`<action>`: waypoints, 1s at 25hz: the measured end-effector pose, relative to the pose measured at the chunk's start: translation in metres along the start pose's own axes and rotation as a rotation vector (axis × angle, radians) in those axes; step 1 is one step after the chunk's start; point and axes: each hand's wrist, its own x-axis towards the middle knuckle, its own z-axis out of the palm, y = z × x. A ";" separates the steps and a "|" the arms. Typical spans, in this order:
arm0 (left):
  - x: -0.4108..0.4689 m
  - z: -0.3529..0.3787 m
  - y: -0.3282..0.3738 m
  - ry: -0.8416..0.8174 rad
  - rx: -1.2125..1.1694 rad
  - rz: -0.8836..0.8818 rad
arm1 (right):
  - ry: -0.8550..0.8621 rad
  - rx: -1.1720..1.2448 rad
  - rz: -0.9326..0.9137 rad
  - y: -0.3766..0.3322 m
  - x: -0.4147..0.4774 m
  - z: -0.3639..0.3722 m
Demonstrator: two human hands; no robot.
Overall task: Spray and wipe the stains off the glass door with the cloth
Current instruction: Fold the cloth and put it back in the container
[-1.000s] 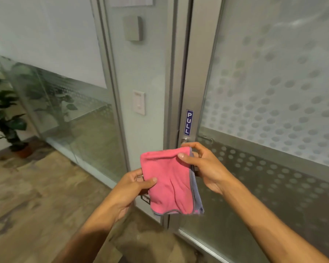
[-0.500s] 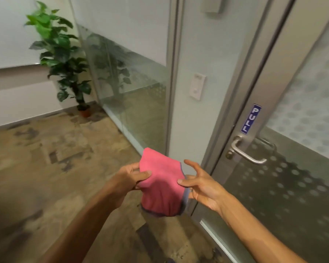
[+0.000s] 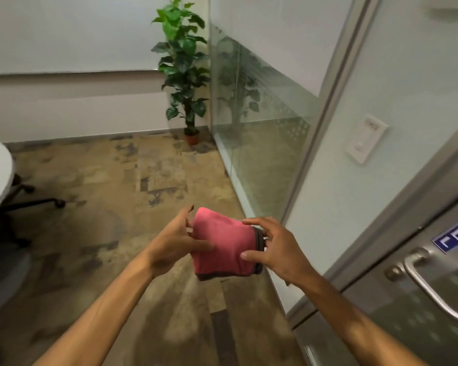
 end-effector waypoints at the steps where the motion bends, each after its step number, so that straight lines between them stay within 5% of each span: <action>1: 0.005 -0.001 -0.002 0.002 0.078 0.003 | -0.016 -0.075 -0.028 -0.001 0.009 0.000; 5: 0.013 -0.007 -0.006 0.081 0.762 0.041 | -0.051 -0.237 -0.148 -0.003 0.042 0.012; 8: 0.006 -0.016 -0.008 0.240 0.877 0.141 | -0.067 -0.290 -0.237 -0.001 0.066 0.028; 12: -0.004 -0.050 -0.018 0.416 0.755 0.170 | -0.140 -0.256 -0.283 -0.014 0.101 0.051; 20: -0.015 -0.150 -0.043 0.556 0.272 0.090 | -0.390 0.383 -0.089 -0.071 0.179 0.144; 25: -0.009 -0.240 -0.052 0.697 -0.145 -0.114 | -0.463 0.477 0.033 -0.112 0.233 0.236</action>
